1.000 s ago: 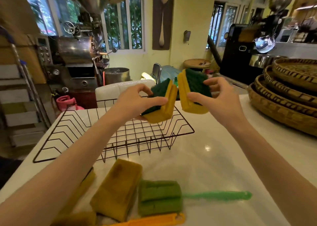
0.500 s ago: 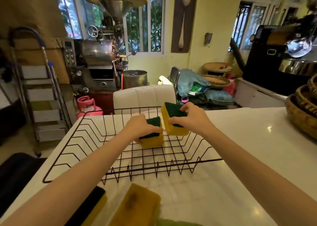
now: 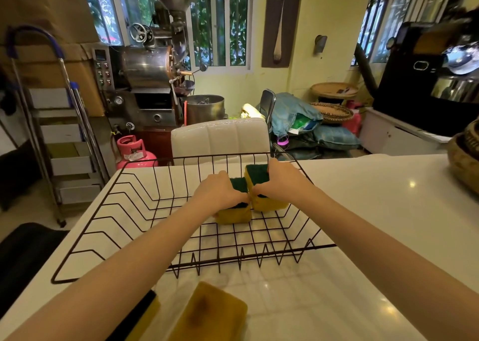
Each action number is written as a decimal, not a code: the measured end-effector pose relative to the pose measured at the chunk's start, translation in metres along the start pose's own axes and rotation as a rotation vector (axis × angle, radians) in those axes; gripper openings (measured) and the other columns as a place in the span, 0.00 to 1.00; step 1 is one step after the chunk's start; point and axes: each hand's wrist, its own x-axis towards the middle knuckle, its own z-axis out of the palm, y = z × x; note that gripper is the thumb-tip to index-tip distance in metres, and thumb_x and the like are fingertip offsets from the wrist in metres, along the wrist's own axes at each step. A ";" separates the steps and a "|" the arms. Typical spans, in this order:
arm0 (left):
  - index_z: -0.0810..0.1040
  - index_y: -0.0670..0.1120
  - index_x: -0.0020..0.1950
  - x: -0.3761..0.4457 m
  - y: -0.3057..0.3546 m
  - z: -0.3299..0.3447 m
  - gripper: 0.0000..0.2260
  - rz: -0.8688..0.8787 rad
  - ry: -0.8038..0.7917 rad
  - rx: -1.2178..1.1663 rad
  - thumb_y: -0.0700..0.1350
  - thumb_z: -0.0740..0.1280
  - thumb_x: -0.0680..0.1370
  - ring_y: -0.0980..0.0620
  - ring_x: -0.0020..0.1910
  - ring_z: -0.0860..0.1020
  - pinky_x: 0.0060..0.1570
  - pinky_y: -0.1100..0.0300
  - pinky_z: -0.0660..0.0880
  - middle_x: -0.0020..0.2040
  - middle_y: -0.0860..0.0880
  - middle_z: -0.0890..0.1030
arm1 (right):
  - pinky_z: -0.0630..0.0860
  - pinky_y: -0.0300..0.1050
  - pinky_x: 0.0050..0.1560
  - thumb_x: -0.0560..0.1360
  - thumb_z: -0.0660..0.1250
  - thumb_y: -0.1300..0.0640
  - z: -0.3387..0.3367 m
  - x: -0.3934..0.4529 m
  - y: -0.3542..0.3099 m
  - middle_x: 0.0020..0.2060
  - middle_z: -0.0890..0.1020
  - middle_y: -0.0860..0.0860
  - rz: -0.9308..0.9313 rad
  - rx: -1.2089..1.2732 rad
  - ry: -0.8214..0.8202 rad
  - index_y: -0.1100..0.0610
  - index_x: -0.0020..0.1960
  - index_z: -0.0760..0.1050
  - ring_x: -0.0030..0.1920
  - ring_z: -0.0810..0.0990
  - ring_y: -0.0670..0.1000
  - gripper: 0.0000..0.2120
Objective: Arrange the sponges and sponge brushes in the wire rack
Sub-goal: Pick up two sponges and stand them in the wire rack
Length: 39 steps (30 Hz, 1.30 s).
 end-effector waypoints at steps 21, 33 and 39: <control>0.66 0.41 0.62 0.004 -0.007 0.002 0.25 0.015 -0.062 -0.071 0.54 0.66 0.72 0.47 0.45 0.73 0.33 0.61 0.74 0.49 0.44 0.71 | 0.71 0.40 0.39 0.77 0.58 0.59 0.014 -0.004 0.005 0.57 0.75 0.60 0.045 -0.064 -0.157 0.63 0.64 0.65 0.48 0.74 0.55 0.17; 0.59 0.44 0.70 -0.016 -0.010 -0.023 0.28 -0.025 -0.343 -0.198 0.49 0.65 0.74 0.42 0.64 0.70 0.57 0.52 0.73 0.69 0.41 0.66 | 0.69 0.46 0.42 0.77 0.57 0.51 0.006 -0.014 0.000 0.56 0.74 0.58 -0.033 -0.381 0.011 0.60 0.61 0.68 0.50 0.75 0.56 0.17; 0.59 0.52 0.71 -0.069 -0.022 -0.055 0.28 0.210 -0.128 -0.141 0.52 0.65 0.74 0.48 0.65 0.69 0.59 0.56 0.68 0.72 0.46 0.64 | 0.71 0.49 0.54 0.75 0.60 0.46 -0.007 -0.051 -0.028 0.64 0.72 0.55 -0.235 -0.108 0.114 0.55 0.67 0.65 0.62 0.71 0.54 0.23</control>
